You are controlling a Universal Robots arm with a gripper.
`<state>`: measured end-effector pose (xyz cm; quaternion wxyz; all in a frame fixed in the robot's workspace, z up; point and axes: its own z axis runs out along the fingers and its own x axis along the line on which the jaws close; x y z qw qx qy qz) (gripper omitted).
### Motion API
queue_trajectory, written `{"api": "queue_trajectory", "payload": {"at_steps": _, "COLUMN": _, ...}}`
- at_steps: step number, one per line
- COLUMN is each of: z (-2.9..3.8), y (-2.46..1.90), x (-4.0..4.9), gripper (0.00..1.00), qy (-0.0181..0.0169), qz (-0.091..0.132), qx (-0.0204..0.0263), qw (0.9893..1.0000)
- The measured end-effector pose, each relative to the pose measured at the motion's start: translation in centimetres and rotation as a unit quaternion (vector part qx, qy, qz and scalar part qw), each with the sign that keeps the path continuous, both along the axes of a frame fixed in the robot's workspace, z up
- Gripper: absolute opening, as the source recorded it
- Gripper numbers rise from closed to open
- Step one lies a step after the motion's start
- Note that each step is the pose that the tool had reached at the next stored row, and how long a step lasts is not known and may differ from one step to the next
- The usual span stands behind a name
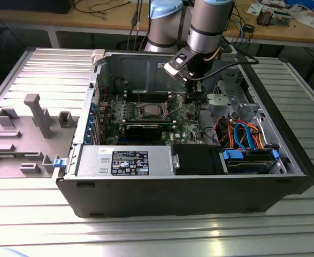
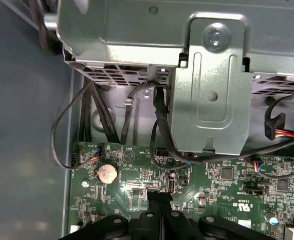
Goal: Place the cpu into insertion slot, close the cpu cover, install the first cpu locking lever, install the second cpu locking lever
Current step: 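Close the cpu cover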
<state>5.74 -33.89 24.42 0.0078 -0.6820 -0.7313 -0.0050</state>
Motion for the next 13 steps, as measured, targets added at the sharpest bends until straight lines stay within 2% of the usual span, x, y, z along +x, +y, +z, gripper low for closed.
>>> {"api": "queue_trajectory", "payload": {"at_steps": 8, "z": -0.06, "y": 0.0, "x": -0.45, "gripper": 0.11, "qy": 0.0012, "qz": 0.007, "qx": 0.0, "qw": 1.0}}
{"api": "queue_trajectory", "payload": {"at_steps": 10, "z": -0.06, "y": 0.0, "x": -0.98, "gripper": 0.11, "qy": 0.0012, "qz": 0.008, "qx": 0.0, "qw": 1.0}}
{"api": "queue_trajectory", "payload": {"at_steps": 13, "z": -0.06, "y": 0.0, "x": -1.02, "gripper": 0.11, "qy": 0.0012, "qz": 0.008, "qx": 0.0, "qw": 1.0}}
